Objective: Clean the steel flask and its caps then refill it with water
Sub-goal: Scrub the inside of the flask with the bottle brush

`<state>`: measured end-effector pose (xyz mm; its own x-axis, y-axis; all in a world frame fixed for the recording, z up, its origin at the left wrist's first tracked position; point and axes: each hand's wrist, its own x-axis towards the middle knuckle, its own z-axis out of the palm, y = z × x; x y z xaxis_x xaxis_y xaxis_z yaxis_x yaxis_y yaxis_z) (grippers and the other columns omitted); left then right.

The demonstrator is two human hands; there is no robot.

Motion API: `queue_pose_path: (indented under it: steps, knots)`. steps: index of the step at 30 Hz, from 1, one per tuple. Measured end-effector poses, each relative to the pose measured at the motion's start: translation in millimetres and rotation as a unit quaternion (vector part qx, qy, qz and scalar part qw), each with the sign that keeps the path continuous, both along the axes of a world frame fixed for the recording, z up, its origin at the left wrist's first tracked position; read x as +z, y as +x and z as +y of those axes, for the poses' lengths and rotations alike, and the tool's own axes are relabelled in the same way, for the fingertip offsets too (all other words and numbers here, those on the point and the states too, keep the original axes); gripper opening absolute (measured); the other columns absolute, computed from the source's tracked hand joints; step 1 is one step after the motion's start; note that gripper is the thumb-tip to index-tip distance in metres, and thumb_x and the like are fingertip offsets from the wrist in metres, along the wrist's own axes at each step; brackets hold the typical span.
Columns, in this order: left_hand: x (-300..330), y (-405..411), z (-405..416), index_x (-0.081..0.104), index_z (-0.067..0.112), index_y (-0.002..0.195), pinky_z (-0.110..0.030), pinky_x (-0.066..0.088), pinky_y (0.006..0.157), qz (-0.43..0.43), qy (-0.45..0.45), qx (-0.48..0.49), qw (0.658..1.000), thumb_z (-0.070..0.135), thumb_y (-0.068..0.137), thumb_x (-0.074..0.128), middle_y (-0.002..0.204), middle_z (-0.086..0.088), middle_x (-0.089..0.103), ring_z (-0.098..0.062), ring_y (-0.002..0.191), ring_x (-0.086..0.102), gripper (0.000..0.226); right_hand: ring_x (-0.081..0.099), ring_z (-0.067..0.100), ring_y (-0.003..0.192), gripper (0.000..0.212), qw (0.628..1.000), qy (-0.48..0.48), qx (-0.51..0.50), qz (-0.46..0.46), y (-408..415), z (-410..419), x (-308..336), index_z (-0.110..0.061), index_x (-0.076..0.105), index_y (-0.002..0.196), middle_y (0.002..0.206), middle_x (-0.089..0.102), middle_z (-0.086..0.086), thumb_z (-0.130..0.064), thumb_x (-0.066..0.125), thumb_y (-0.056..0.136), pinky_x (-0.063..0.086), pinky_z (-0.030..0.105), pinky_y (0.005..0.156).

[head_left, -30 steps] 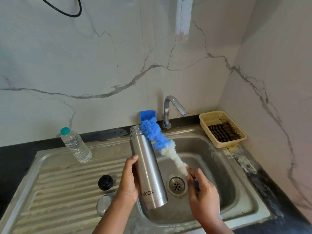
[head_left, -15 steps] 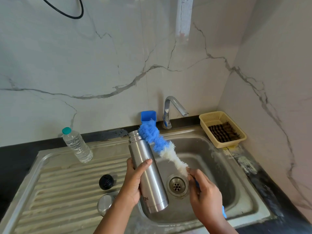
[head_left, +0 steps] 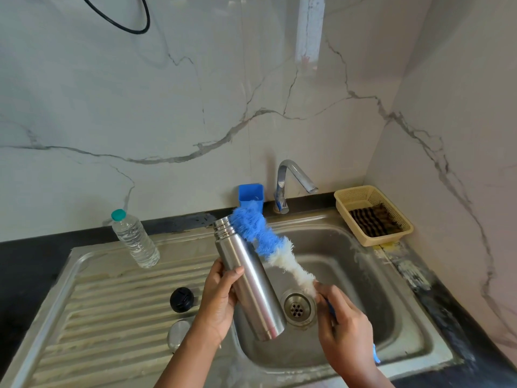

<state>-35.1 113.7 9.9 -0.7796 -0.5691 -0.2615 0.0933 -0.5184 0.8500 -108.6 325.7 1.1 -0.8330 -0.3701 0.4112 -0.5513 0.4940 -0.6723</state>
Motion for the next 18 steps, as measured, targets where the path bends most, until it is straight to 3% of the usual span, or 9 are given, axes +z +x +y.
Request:
queue_pose_path:
  steps: [4, 8, 11, 13, 18]
  knots:
    - [-0.8, 2.6, 1.1, 0.061, 0.022, 0.118, -0.034, 0.054, 0.069, 0.02, 0.036, -0.009, 0.999, 0.035, 0.052, 0.076, 0.094, -0.004, 0.071, -0.016, 0.082, 0.069, 0.069, 0.056, 0.007, 0.061, 0.041, 1.0, 0.018, -0.013, 0.0, -1.2, -2.4, -1.7, -0.041, 0.056, 0.104, 0.092, 0.059, -0.028, -0.006, 0.068, 0.084, 0.048, 0.027, 0.045]
    - [5.4, 2.2, 4.5, 0.059, 0.02, 0.121, -0.031, 0.057, 0.065, -0.013, -0.009, -0.024, 1.0, 0.049, 0.03, 0.094, 0.09, -0.003, 0.073, -0.017, 0.08, 0.071, 0.102, 0.05, 0.004, 0.06, 0.039, 0.999, 0.008, 0.022, 0.04, 3.8, 1.1, -4.4, -0.039, 0.057, 0.107, 0.092, 0.06, -0.023, -0.009, 0.06, 0.082, 0.045, 0.022, 0.044]
    - [6.0, 1.2, 4.4, 0.055, 0.022, 0.121, -0.034, 0.058, 0.067, -0.03, -0.029, -0.018, 0.999, 0.048, 0.024, 0.098, 0.101, -0.009, 0.074, -0.022, 0.087, 0.072, 0.109, 0.051, 0.003, 0.057, 0.036, 1.0, 0.001, 0.011, 0.023, -0.1, 4.4, -6.2, -0.039, 0.058, 0.106, 0.091, 0.061, -0.023, -0.01, 0.061, 0.086, 0.046, 0.023, 0.045]
    - [5.0, 0.8, 5.0, 0.052, 0.023, 0.124, -0.037, 0.058, 0.07, -0.034, -0.024, -0.011, 0.999, 0.042, 0.031, 0.096, 0.109, -0.014, 0.071, -0.025, 0.092, 0.071, 0.105, 0.053, 0.004, 0.06, 0.036, 1.0, 0.004, 0.003, 0.024, -1.5, 6.1, -6.4, -0.038, 0.059, 0.105, 0.091, 0.061, -0.024, -0.008, 0.062, 0.086, 0.047, 0.023, 0.045]
    - [3.5, 1.8, 0.3, 0.056, 0.027, 0.12, -0.036, 0.057, 0.068, -0.038, -0.019, 0.0, 0.999, 0.037, 0.04, 0.086, 0.101, -0.008, 0.071, -0.023, 0.09, 0.069, 0.086, 0.052, 0.007, 0.061, 0.035, 0.996, 0.013, 0.026, 0.08, 3.6, 3.6, -0.5, -0.035, 0.06, 0.106, 0.089, 0.06, -0.018, -0.01, 0.058, 0.081, 0.044, 0.022, 0.042]
